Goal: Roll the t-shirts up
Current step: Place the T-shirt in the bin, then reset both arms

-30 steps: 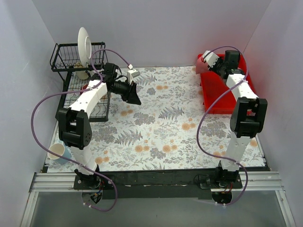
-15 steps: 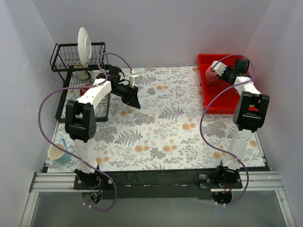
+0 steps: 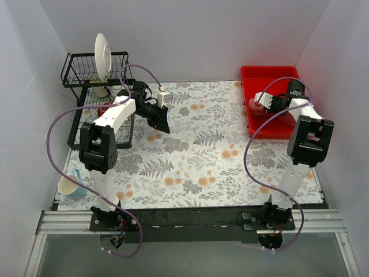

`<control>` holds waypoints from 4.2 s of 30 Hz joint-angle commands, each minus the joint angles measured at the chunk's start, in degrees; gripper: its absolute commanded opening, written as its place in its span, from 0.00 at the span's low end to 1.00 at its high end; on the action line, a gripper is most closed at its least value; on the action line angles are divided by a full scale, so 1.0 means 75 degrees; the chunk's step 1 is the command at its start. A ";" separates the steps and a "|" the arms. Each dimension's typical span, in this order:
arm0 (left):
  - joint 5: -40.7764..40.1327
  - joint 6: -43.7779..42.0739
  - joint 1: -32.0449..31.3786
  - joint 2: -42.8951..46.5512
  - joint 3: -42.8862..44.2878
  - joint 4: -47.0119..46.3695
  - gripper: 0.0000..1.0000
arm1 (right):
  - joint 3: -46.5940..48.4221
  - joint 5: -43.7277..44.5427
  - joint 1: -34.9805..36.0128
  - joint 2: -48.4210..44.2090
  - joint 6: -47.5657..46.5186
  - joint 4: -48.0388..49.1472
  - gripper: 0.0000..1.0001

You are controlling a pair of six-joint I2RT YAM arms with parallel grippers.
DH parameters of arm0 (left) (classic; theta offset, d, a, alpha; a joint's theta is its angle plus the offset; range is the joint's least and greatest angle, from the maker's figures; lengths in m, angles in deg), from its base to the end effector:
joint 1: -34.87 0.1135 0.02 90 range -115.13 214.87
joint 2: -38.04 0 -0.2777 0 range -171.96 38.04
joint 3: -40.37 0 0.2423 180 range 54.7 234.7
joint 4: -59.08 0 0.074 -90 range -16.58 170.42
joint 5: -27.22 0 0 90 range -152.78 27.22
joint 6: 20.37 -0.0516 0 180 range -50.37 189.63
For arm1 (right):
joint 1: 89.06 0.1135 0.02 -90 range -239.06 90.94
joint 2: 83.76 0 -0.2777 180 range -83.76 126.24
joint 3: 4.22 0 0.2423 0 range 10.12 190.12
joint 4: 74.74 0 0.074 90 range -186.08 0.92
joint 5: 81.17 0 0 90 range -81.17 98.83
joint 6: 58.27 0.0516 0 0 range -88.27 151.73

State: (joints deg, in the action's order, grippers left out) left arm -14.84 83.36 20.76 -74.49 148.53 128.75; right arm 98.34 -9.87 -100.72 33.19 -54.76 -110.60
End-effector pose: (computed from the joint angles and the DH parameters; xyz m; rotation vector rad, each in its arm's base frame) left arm 0.3765 -0.1341 0.2472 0.1835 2.7956 -1.3010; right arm 0.4530 -0.0766 0.2064 -1.5854 1.8353 -0.4001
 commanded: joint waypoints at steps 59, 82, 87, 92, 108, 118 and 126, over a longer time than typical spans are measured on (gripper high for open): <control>0.0218 -0.0284 -0.0053 -0.0336 0.0405 -0.0229 0.25 | 0.0689 -0.1632 -0.1258 -0.1827 0.1057 -0.2538 0.67; -0.0369 -0.0144 -0.0064 0.0262 -0.0263 -0.0135 0.24 | 0.2064 -0.1222 -0.0578 0.0836 0.4245 -0.3094 0.09; -0.0381 -0.0144 -0.0052 0.0379 -0.0380 -0.0159 0.24 | 0.2124 -0.1292 -0.0555 0.1048 0.4033 -0.4080 0.08; -0.0416 -0.0191 -0.0052 0.0613 -0.0732 -0.0217 0.24 | 0.2018 -0.1444 -0.0508 0.0907 0.4033 -0.4360 0.08; -0.0346 0.0020 -0.0064 0.0766 0.0061 -0.0416 0.28 | 0.1960 -0.1738 -0.0204 -0.0916 0.5076 -0.3263 0.30; -0.1294 0.0488 -0.0053 0.1070 0.1881 -0.0557 0.98 | 0.0274 -0.0031 0.2478 -0.3509 0.6911 -0.1259 0.98; -0.2127 0.0981 -0.0064 0.1691 0.1308 -0.1330 0.98 | -0.0045 0.0315 0.4167 -0.4564 0.8404 -0.1583 0.99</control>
